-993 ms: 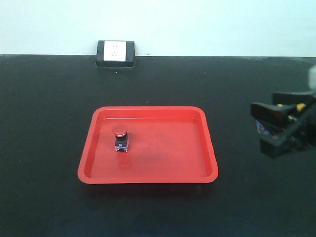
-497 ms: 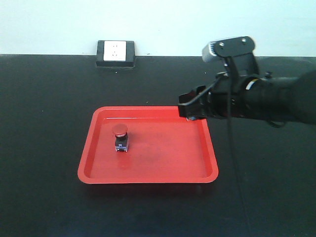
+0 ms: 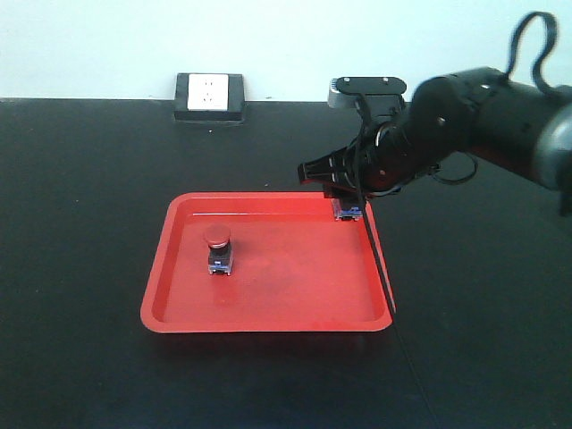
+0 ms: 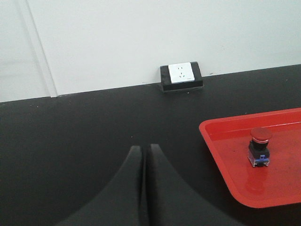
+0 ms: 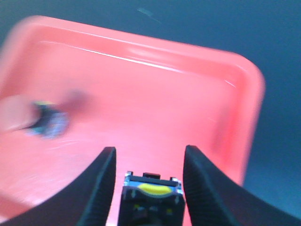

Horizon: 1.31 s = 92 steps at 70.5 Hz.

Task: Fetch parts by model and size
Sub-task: 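Move the right gripper over the tray beside the red-capped switch, then lower the yellow-capped switch onto the tray and open the right gripper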

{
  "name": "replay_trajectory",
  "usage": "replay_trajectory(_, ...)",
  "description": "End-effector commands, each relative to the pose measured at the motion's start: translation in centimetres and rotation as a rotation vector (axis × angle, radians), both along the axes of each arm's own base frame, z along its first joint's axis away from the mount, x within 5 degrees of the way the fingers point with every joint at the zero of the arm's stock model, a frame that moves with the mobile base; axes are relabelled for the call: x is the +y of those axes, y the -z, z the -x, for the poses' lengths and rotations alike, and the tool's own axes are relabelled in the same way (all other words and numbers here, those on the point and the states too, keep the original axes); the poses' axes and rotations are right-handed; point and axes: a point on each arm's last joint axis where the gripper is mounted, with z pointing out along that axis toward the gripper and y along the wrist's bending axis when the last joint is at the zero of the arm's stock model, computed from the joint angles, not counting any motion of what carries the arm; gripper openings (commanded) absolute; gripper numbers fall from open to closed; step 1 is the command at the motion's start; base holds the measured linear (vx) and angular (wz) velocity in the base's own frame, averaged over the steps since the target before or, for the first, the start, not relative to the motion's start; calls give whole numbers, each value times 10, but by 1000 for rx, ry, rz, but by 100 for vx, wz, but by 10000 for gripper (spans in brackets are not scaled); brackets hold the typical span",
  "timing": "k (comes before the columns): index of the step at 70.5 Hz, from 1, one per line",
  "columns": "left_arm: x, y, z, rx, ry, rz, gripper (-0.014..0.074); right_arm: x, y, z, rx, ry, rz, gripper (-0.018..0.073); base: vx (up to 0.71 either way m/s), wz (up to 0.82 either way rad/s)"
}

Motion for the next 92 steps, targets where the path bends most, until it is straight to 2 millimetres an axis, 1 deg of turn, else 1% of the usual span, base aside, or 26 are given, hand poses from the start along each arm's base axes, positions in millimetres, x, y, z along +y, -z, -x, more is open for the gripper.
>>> replay_trajectory(1,-1,-13,0,-80,14,4,-6,0,-30,-9,-63,41,-14,-2,0,0)
replay_trajectory(8,-1,-13,0,-79,14,4,-6,7,-24,-18,-4,46,-12,-2,0,0)
replay_trajectory(19,-1,-12,0,-76,13,4,-8,31,-12,-25,51,50,33,-2,0,0)
replay_trajectory(26,-1,-12,0,-76,13,4,-8,43,-5,-28,63,74,39,-2,0,0)
replay_trajectory(36,-1,-12,0,-73,13,4,-8,45,10,-33,111,129,20,-2,0,0)
replay_trajectory(51,-1,-12,0,-70,12,4,-6,47,33,-38,158,114,65,-2,0,0)
replay_trajectory(62,-1,-12,0,-69,12,4,-7,50,48,-44,152,85,80,-2,0,0)
replay_trajectory(68,-1,-11,0,-61,10,3,-7,52,54,-47,143,56,91,-2,0,0)
replay_trajectory(92,0,-9,0,-33,5,2,-7,55,75,-52,161,46,104,-2,0,0)
